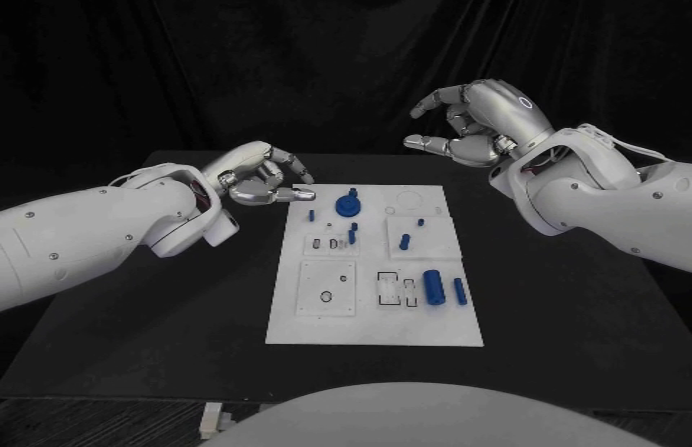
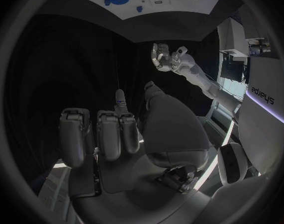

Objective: Assemble the parts on the task board

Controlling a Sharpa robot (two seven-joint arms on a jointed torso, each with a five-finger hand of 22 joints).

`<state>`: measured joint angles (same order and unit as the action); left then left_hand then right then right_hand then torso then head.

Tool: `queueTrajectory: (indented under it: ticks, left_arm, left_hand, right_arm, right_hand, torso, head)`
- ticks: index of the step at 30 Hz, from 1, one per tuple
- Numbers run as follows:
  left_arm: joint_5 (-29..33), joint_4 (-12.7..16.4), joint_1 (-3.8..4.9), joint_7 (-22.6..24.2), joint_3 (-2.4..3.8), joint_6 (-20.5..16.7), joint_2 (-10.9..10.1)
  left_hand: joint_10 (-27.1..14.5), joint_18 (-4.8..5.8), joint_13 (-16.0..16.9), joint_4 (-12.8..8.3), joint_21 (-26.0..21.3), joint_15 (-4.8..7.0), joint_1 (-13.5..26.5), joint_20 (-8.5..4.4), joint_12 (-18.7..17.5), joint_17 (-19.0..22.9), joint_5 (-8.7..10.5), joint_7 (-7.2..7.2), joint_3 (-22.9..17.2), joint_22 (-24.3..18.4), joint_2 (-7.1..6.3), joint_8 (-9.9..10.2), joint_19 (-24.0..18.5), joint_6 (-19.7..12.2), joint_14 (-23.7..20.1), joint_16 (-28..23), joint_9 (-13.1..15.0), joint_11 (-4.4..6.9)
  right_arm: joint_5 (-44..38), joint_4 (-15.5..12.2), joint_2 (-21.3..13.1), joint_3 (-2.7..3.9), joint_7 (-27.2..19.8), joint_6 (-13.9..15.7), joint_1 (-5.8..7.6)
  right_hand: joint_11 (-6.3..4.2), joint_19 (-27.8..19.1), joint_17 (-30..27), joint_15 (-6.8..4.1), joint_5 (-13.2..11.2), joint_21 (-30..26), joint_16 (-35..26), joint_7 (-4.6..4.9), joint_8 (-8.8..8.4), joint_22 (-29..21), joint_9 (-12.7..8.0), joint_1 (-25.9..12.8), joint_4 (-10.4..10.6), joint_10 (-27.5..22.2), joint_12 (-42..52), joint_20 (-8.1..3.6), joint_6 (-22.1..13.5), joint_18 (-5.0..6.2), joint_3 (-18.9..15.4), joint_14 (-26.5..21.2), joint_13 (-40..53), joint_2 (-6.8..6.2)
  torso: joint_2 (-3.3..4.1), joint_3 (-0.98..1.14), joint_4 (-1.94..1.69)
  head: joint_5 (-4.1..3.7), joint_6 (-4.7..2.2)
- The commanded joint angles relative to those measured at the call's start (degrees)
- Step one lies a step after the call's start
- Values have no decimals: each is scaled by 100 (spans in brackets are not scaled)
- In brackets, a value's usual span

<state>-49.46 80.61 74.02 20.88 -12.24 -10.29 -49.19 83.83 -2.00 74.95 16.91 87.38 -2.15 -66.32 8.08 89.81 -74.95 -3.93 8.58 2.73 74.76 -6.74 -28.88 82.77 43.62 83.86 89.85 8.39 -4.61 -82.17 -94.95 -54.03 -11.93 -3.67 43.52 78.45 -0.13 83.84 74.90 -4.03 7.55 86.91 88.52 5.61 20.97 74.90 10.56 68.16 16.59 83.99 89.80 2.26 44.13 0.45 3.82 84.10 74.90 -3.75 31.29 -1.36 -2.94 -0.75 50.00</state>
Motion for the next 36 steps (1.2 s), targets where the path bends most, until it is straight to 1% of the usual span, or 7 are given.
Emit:
queueTrajectory:
  ticks: [1, 5, 11, 16, 21, 29, 36]
  left_arm:
    - [-809, -11, 169, -1019, 11, 138, 124]
    - [-1244, -128, 414, -1391, 11, 436, 406]
    - [-1769, -345, 565, -1782, 12, 946, 828]
    - [-1944, -655, 614, -2105, 12, 1655, 1282]
    - [-1985, -894, 622, -2347, 12, 2100, 1564]
    - [-2003, -1115, 603, -3095, 12, 2294, 1898]
    - [-2006, -1209, 542, -3648, 11, 2517, 2109]
  left_hand:
    - [617, 165, 1505, 3, 217, 32, 239, 4, 19, -1505, 23, -80, -42, 1390, -11, -144, 593, 371, 614, 15, 97, 44]
    - [617, 200, 1505, -4, 262, 263, 430, -183, 19, -1505, -87, -372, -212, 1524, 122, -353, 723, 1155, 614, 15, 341, 297]
    - [617, 200, 1505, -4, 262, 352, 538, -286, 19, -1505, -49, -420, -314, 1524, 222, -227, 723, 1222, 614, 15, 413, 371]
    - [617, 200, 1505, -44, 262, 171, 403, -172, 19, -1505, -32, -99, -392, 1524, 396, 841, 723, 454, 614, 15, 72, 127]
    - [617, 200, 1505, -72, 262, 30, 243, -27, 19, -1505, -61, 39, -426, 1524, 469, 1307, 723, 291, 614, 15, -141, -12]
    - [617, 200, 1505, -47, 262, 138, 752, -60, 19, -1505, 77, -201, -195, 1524, 684, 902, 723, 1232, 614, 15, 300, 147]
    - [617, 200, 1505, -68, 262, 465, 751, -399, 19, -1505, -442, -547, -118, 1524, 810, -315, 723, 1250, 614, 15, 2019, 486]
  right_arm:
    - [87, -107, -43, 4, -252, 461, 9]
    - [91, -151, -62, 4, -251, 480, 1]
    - [122, -132, -61, 4, -285, 512, -50]
    - [155, -68, -57, 4, -265, 452, -149]
    - [210, -8, -79, 4, -257, 389, -258]
    - [231, 70, -129, 4, -448, 371, -449]
    - [210, 118, -183, 4, -471, 349, -520]
  right_hand:
    - [15, 478, 1182, 37, 133, 24, 10, -6, -37, 1400, -16, 9, -12, 601, 20, 36, 69, 39, 24, 527, 1510, 95]
    - [27, 467, 1151, 44, 303, 3, -2, -1, -55, 1392, -21, 21, -12, 601, 20, 41, 190, 45, 40, 520, 1510, 195]
    - [64, 468, 1152, 76, 585, 8, 0, 0, -62, 1394, -19, 43, -19, 601, 20, 66, 420, 43, 46, 520, 1510, 289]
    - [74, 469, 1156, 84, 687, 9, 2, 1, -93, 1394, -29, 79, -30, 601, 20, 75, 466, 43, 56, 521, 1510, 312]
    - [93, 463, 1143, 98, 789, -3, -2, 7, -129, 1389, -41, 131, -46, 601, 20, 86, 498, 46, 69, 519, 1510, 326]
    - [128, 456, 1120, 130, 995, -17, -10, 23, -187, 1384, -59, 184, -29, 601, 20, 114, 584, 50, 112, 514, 1510, 407]
    - [131, 452, 1118, 132, 1006, -23, -10, 24, -192, 1381, -61, 181, -23, 601, 20, 116, 589, 52, 114, 513, 1510, 415]
  torso:
    - [-57, 45, 61]
    - [-59, 85, 96]
    - [-69, 129, 154]
    - [-91, 140, 190]
    - [-97, 142, 186]
    - [-98, 146, 201]
    - [-97, 155, 229]
  head:
    - [-84, 0]
    - [-65, 0]
    - [-16, 0]
    - [-4, 0]
    - [5, 0]
    - [11, 0]
    - [90, 0]
